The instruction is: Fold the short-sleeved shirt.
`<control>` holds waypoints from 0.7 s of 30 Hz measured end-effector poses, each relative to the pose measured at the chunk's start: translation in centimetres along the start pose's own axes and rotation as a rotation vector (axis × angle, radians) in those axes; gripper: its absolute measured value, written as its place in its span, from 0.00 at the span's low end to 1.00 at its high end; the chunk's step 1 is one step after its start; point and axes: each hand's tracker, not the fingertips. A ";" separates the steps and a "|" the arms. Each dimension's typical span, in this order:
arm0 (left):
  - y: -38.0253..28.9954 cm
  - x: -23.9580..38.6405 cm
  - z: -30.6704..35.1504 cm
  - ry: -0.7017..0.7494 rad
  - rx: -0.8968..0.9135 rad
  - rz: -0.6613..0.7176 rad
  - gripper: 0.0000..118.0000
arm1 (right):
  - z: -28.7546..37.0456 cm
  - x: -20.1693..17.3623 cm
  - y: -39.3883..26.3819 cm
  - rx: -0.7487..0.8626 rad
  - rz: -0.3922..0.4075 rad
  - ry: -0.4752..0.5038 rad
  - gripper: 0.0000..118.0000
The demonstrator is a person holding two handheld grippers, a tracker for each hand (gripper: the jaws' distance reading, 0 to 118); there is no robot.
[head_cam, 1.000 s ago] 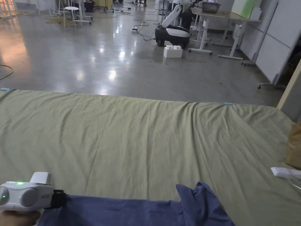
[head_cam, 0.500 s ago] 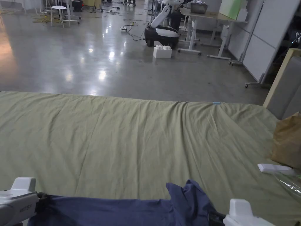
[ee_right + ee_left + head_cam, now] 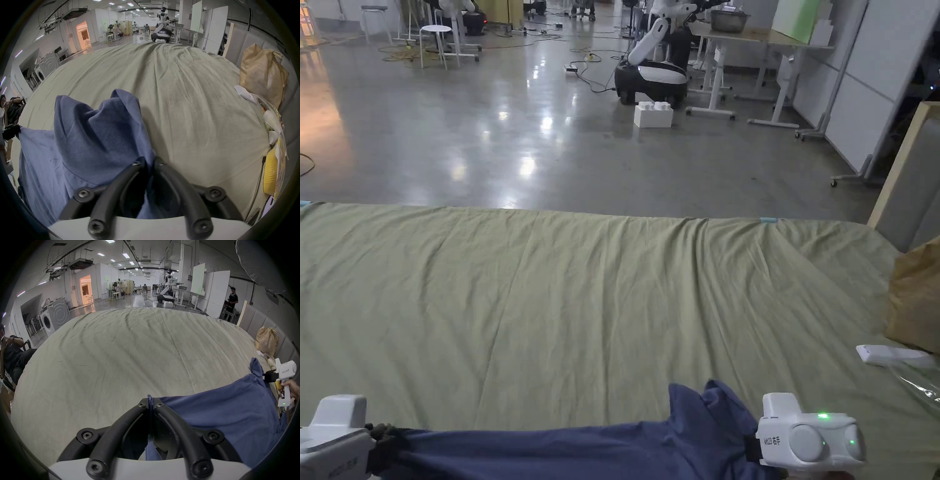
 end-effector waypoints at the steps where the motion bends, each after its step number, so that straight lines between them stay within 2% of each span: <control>1: 0.0 0.0 0.4 0.001 0.005 0.005 0.03 | 0.2 0.3 0.0 0.004 -0.033 0.003 0.03; 3: 0.1 0.0 1.1 0.002 0.013 0.008 0.03 | 0.9 0.2 -0.2 0.033 -0.042 -0.026 0.02; 5: 0.3 0.1 2.1 0.002 0.038 0.009 0.03 | 3.0 -0.2 -0.1 0.111 0.011 -0.093 0.02; 9: 1.4 0.3 4.5 -0.002 0.092 0.024 0.03 | 6.7 -0.1 0.4 0.224 0.035 -0.107 0.02; 13: 2.9 1.1 7.2 0.004 0.144 -0.022 0.03 | 11.7 0.1 1.9 0.340 0.021 -0.108 0.02; 18: 5.5 1.2 11.2 -0.011 0.232 0.033 0.02 | 18.0 0.6 4.3 0.460 0.014 -0.117 0.02; 21: 7.6 1.7 13.9 -0.009 0.284 -0.003 0.02 | 21.9 0.8 5.8 0.541 -0.020 -0.102 0.02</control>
